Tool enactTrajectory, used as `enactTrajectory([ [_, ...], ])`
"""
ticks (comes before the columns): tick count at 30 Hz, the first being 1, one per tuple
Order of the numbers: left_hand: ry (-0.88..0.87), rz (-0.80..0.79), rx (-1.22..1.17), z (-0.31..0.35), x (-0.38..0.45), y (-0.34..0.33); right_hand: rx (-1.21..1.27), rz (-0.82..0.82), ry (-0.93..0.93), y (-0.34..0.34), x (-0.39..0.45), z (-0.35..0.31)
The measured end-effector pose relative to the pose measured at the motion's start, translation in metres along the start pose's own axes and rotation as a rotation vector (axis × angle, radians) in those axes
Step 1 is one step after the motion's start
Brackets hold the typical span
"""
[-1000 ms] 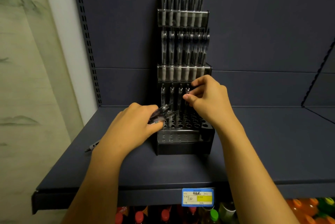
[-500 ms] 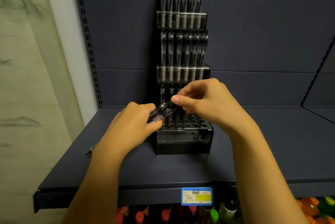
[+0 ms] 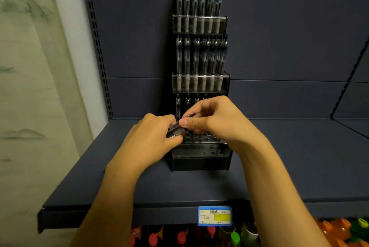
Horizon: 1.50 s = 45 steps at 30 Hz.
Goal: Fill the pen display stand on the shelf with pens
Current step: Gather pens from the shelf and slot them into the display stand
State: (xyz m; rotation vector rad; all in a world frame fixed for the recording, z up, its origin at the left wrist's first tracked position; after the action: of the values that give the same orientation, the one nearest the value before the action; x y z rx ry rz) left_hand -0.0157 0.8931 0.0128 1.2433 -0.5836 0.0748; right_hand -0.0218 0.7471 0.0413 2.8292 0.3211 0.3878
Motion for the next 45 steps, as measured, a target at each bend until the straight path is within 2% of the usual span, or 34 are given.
enactTrajectory([
  [10,0.013,0.002,-0.059,-0.010,-0.003,-0.002,0.362,0.121,0.038,0.030,0.000,0.003],
  [19,0.025,-0.024,-0.131,-0.010,-0.001,-0.005,0.798,0.262,0.206,0.062,0.000,-0.002],
  [23,0.017,-0.049,-0.143,-0.006,-0.002,-0.008,0.684,0.339,0.307,0.076,-0.001,-0.007],
  [26,0.028,-0.055,-0.141,-0.006,-0.003,-0.008,0.468,0.438,0.353,0.088,-0.001,-0.010],
  [32,0.039,-0.079,-0.083,-0.006,-0.002,-0.008,0.118,0.523,0.333,0.096,0.006,-0.009],
  [45,0.051,-0.086,-0.023,-0.010,-0.003,-0.008,0.042,0.546,0.260,0.092,0.016,0.003],
])
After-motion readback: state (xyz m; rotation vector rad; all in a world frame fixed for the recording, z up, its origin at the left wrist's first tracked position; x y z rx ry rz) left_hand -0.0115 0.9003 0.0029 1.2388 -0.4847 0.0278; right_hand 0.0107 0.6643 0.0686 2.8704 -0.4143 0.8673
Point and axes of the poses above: each hand's wrist, its own x-axis towards the middle knuckle, its own y-axis out of the back of the hand, z = x × y, the point moved 8 cm from there along x, towards the middle knuckle, and after that the axes turned 8 degrees about x, right-handed, at the moved point
